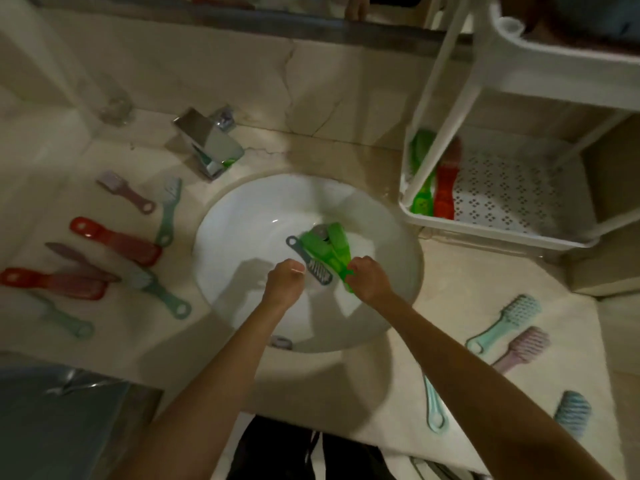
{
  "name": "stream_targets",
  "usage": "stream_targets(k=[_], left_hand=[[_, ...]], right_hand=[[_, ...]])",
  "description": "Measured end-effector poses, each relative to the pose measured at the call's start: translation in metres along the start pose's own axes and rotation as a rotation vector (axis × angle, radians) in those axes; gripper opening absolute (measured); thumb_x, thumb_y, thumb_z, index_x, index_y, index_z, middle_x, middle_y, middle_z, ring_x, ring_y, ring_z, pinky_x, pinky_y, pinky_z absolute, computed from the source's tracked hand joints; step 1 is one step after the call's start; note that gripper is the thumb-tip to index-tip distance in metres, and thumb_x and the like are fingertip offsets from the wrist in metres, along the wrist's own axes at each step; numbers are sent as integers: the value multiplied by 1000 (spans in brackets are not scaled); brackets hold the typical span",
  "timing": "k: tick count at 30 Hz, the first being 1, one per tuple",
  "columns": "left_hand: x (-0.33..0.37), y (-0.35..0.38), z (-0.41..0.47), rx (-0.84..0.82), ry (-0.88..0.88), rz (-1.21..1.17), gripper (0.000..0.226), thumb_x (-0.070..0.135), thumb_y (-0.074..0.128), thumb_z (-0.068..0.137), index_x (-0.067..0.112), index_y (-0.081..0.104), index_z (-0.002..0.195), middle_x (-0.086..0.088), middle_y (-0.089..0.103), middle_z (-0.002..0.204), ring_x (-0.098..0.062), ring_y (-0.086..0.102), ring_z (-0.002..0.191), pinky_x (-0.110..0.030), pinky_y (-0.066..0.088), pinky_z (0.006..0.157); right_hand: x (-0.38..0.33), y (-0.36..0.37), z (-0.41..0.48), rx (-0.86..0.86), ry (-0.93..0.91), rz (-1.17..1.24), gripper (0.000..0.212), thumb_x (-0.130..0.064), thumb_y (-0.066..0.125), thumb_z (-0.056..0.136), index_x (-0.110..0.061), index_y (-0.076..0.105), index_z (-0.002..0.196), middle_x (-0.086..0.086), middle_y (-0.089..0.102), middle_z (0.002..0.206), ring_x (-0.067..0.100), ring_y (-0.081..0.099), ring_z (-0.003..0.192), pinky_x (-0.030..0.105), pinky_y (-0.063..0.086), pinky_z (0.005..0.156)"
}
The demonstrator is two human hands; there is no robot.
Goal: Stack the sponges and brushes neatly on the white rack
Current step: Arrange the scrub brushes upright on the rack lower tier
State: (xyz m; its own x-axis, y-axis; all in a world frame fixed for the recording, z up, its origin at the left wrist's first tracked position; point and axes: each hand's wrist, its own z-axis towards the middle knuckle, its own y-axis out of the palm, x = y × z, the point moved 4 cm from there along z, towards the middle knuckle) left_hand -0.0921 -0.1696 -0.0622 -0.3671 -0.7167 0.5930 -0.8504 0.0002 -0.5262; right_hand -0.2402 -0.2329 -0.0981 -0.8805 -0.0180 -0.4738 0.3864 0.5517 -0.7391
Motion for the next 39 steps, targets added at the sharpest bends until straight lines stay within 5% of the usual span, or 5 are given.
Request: stream_targets(k=[11, 19, 31, 39], left_hand=[[-49, -15, 59, -62, -134, -113, 29, 1, 44, 89, 2, 61, 112, -21, 60, 122, -35, 57, 115, -42, 46, 100], [-58, -21, 76, -74, -154, -132, 29, 3, 45, 88, 5, 62, 111, -21, 60, 123, -35, 59, 113, -43, 48, 98], [-54, -25, 79, -73, -125, -127, 30, 3, 44, 88, 3, 61, 112, -21, 61, 121, -35, 58, 113, -42, 47, 98], [-55, -25, 78, -81, -135, -126, 31, 2, 43, 89, 3, 60, 114, -19, 60, 123, -34, 58, 114, -39, 47, 96]], right_hand=[[0, 59, 57, -155, 127, -267, 48, -6, 42, 93, -2, 28, 139, 19, 26, 146, 37, 48, 123, 42, 40, 101], [1, 65, 71, -91, 183, -374, 34, -10, 43, 95, 3, 46, 127, 18, 41, 138, 33, 51, 120, 39, 42, 99], [6, 69, 71, -42, 178, -376, 55, -11, 37, 97, -9, 13, 147, 20, 46, 135, 35, 51, 121, 40, 43, 97], [9, 58, 73, -54, 254, -415, 52, -15, 42, 96, 2, 24, 142, 19, 49, 135, 33, 49, 125, 38, 42, 99]])
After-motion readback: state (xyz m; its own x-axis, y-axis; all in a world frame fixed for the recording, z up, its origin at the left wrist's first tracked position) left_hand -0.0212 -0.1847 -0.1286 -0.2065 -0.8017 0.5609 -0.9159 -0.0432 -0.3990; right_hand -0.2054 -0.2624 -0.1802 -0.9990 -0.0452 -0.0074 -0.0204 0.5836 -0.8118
